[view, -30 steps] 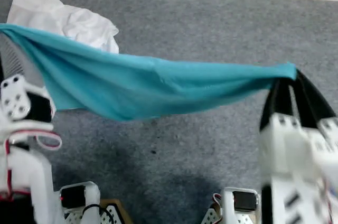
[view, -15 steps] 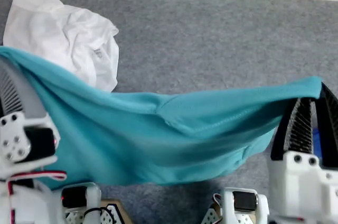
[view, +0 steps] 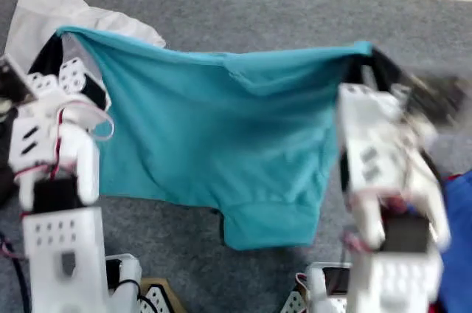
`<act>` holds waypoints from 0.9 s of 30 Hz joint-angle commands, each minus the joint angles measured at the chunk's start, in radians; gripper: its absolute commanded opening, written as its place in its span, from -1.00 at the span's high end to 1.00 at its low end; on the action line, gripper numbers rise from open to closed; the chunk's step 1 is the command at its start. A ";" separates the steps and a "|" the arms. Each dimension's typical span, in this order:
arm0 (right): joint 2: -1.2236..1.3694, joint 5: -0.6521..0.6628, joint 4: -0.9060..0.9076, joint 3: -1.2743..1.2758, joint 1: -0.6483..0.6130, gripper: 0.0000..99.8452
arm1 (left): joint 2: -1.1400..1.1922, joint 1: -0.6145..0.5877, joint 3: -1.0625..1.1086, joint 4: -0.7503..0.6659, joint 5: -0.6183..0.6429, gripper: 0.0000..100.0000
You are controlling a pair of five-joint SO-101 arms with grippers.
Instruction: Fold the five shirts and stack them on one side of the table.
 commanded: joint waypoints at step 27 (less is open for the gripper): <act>0.874 -0.029 -0.079 -0.392 -0.076 0.99 | 1.145 0.015 -0.716 0.051 0.005 0.99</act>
